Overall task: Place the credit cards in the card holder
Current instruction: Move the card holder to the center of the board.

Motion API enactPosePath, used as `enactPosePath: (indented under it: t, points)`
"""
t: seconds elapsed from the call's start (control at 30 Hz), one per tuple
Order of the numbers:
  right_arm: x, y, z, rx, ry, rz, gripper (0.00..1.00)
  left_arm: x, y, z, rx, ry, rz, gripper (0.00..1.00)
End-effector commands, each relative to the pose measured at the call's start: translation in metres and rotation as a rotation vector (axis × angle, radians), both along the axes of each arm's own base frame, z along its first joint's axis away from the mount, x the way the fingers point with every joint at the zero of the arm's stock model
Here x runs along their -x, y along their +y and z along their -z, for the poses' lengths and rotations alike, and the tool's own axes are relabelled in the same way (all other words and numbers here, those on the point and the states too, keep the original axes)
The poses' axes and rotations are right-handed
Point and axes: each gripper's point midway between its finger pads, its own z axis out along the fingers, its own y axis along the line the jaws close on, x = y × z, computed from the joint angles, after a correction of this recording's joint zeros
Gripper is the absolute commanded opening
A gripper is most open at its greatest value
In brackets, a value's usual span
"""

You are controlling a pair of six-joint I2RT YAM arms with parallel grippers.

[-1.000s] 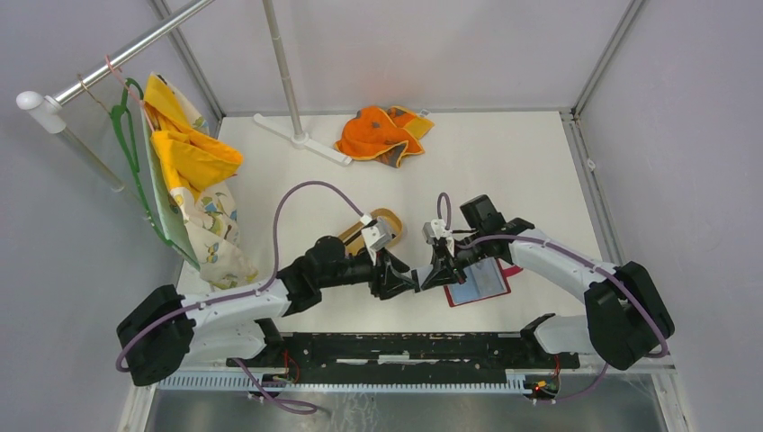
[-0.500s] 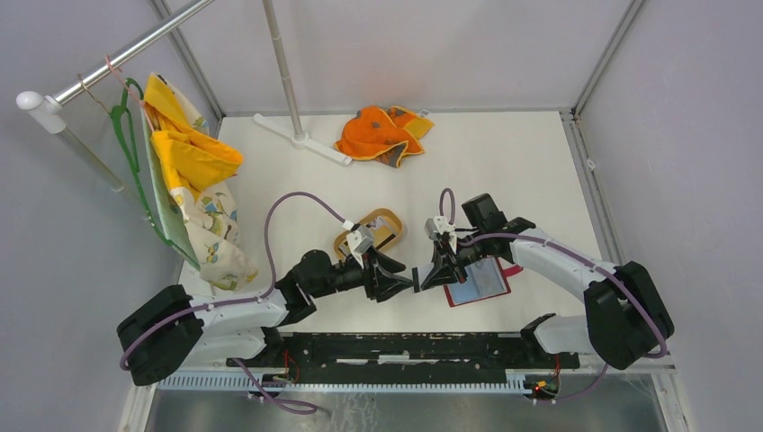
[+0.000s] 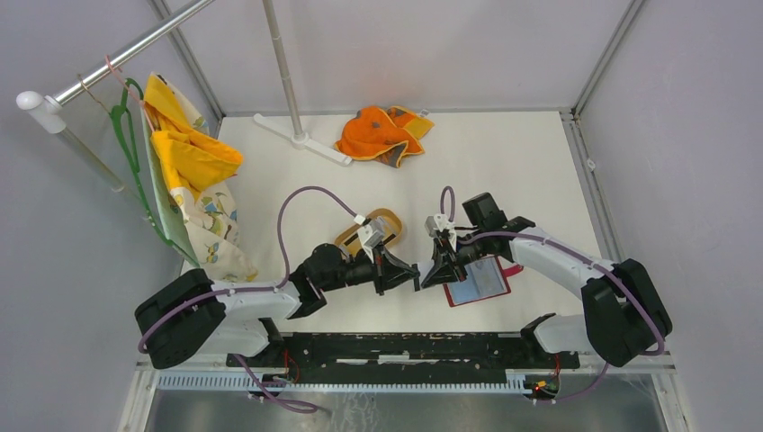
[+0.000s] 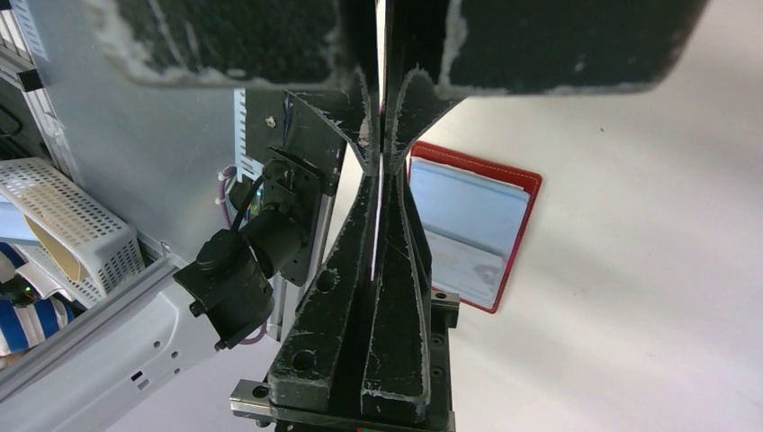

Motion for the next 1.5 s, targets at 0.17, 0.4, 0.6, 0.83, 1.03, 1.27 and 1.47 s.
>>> enactPosePath:
  t: [0.17,0.4,0.6,0.83,1.03,1.27,1.47]
  points:
    - [-0.031,-0.019,-0.010,0.095,-0.273,0.009,0.54,-0.005,0.003,-0.024,0.083,0.016,-0.046,0.02]
    - [-0.086,-0.081,-0.009,0.303,-0.736,0.268,0.59,-0.001,0.015,-0.018,0.113,0.123,-0.089,0.02]
    - [-0.122,-0.140,0.011,0.543,-0.911,0.541,0.41,-0.002,-0.001,-0.011,0.102,0.203,-0.049,0.02]
    - [-0.132,-0.191,0.038,0.749,-0.732,0.647,0.31,0.001,-0.034,0.001,0.157,0.357,0.061,0.02]
    - [-0.128,-0.210,0.055,0.822,-0.666,0.674,0.30,0.002,-0.060,0.020,0.159,0.454,0.024,0.02]
    - [-0.119,-0.214,0.080,0.876,-0.557,0.621,0.30,-0.013,-0.068,0.053,0.088,0.534,-0.169,0.02]
    - [-0.113,-0.219,0.095,0.925,-0.501,0.599,0.30,-0.022,-0.073,0.072,0.004,0.537,-0.296,0.02]
